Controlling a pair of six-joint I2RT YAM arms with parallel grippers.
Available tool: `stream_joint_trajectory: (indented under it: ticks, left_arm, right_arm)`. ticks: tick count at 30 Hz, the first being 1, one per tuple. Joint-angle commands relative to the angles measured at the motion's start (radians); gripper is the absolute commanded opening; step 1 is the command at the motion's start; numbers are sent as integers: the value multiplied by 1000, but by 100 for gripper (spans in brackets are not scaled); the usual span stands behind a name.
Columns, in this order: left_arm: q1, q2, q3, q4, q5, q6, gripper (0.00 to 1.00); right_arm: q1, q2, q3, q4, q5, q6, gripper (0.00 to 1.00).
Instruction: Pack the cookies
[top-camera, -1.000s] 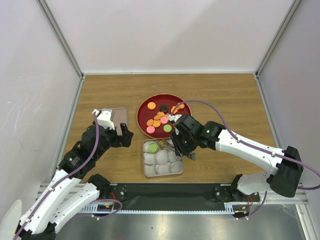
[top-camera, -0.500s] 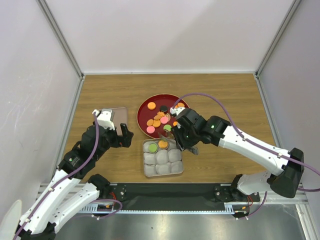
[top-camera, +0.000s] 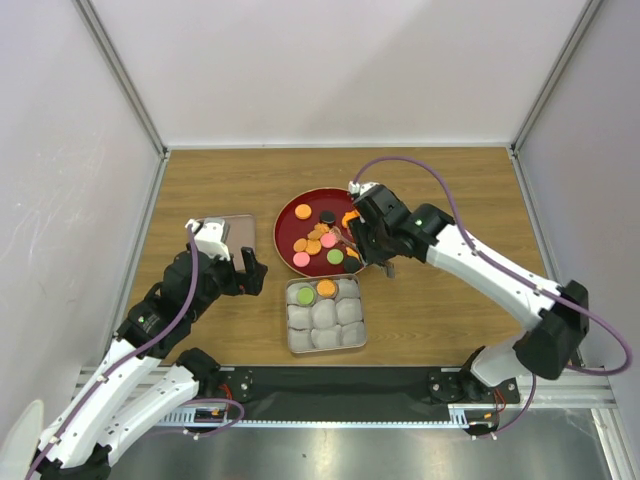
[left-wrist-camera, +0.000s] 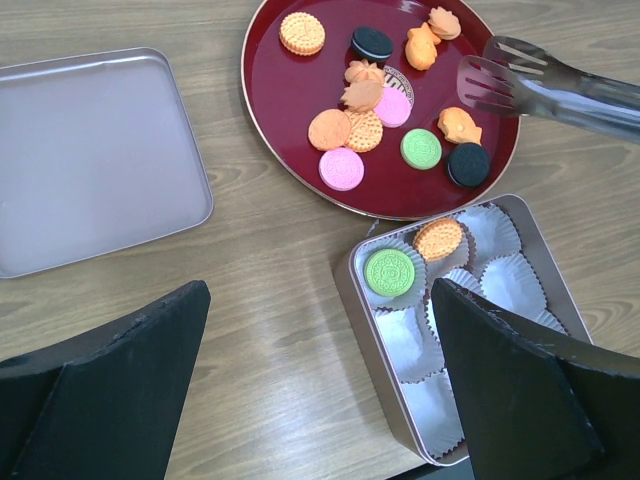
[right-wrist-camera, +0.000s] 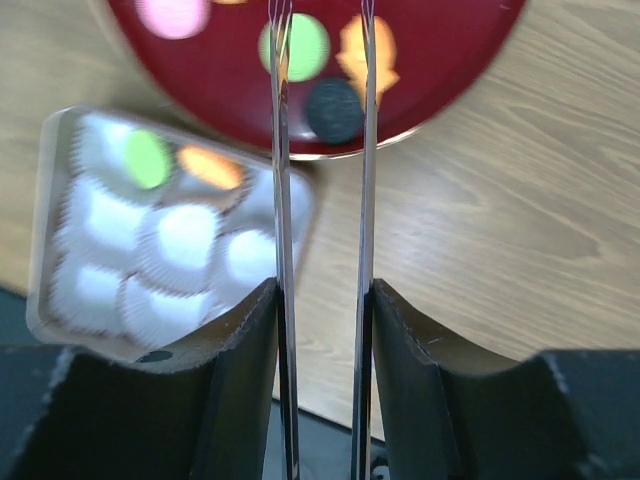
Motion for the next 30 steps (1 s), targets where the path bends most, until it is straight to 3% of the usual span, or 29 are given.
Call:
stream_joint_trajectory:
  ticks: [1, 30]
  left_arm:
    - [-9, -7, 8, 21, -20, 14, 100]
    - [-17, -12, 10, 24, -20, 14, 100]
  right_arm:
    - [-20, 44, 54, 18, 70, -20, 45]
    - [-53, 101, -55, 40, 24, -56, 49]
